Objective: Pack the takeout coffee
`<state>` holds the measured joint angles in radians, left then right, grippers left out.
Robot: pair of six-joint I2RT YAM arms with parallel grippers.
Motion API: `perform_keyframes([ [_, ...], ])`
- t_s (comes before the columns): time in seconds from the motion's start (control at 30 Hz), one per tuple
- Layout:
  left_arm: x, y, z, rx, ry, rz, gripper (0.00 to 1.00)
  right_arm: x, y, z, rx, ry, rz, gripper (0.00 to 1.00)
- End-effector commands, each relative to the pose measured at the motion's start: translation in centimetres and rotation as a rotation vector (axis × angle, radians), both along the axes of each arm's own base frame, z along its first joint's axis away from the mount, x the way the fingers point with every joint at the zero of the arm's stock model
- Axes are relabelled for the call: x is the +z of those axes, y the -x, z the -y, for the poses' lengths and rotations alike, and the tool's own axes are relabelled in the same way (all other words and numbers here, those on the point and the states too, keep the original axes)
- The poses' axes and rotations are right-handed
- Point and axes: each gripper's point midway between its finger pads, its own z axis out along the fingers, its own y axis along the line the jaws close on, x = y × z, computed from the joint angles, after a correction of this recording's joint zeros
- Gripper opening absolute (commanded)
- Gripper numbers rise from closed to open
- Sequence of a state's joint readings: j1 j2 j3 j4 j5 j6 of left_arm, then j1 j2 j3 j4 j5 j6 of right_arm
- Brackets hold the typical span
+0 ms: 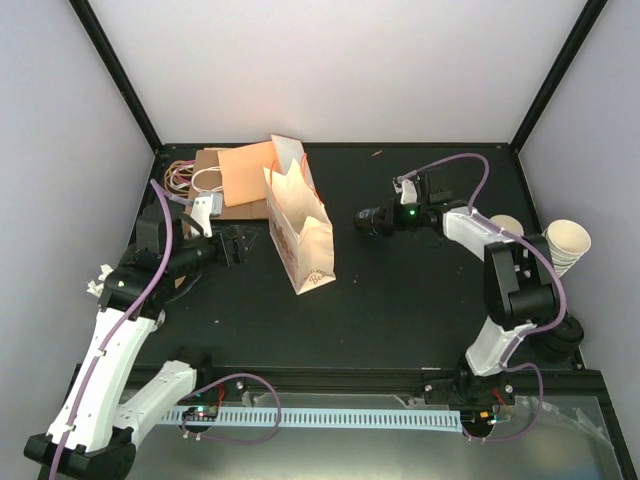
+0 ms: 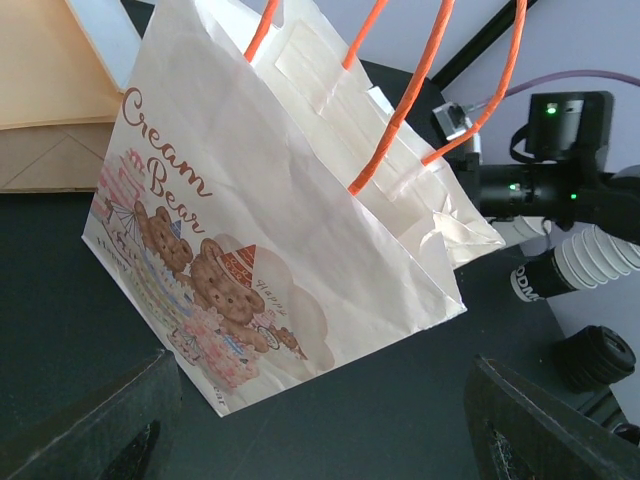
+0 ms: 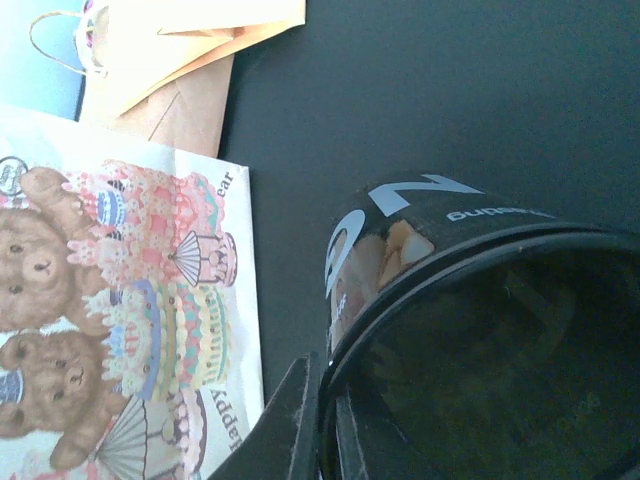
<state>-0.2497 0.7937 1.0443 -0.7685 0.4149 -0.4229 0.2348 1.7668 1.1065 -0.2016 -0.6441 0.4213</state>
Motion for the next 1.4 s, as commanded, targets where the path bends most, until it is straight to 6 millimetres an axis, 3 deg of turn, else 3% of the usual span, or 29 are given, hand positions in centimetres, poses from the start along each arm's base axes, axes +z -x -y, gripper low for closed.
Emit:
perform_keyframes([
  [0.0, 0.4, -0.1, 0.0, 0.001, 0.011, 0.024, 0.8, 3.1, 1.0, 2.3, -0.024, 0.144, 0.085, 0.03],
  [0.23, 0.0, -0.5, 0.5, -0.019, 0.024, 0.026, 0.8, 3.7, 4.7, 9.6, -0.187, 0.517, 0.057, 0.03],
  [0.5, -0.2, -1.1, 1.2, -0.055, 0.031, 0.029, 0.8, 3.1, 10.8, 14.4, -0.308, 0.79, -0.052, 0.02],
  [0.7, -0.7, -1.0, 1.5, -0.074, 0.039, 0.017, 0.8, 1.8, 14.4, 13.0, -0.243, 0.786, -0.127, 0.04],
  [0.87, -1.2, -0.8, 1.4, -0.073, 0.04, 0.015, 0.8, 0.8, 16.2, 11.8, -0.161, 0.859, -0.173, 0.05],
  [1.23, -1.6, -0.9, 1.3, -0.066, 0.036, 0.011, 0.8, -1.2, 16.1, 9.9, -0.07, 0.848, -0.189, 0.07],
  [1.37, -1.5, -1.0, 1.4, -0.067, 0.035, 0.009, 0.79, -1.0, 16.0, 9.5, -0.055, 0.839, -0.185, 0.1],
])
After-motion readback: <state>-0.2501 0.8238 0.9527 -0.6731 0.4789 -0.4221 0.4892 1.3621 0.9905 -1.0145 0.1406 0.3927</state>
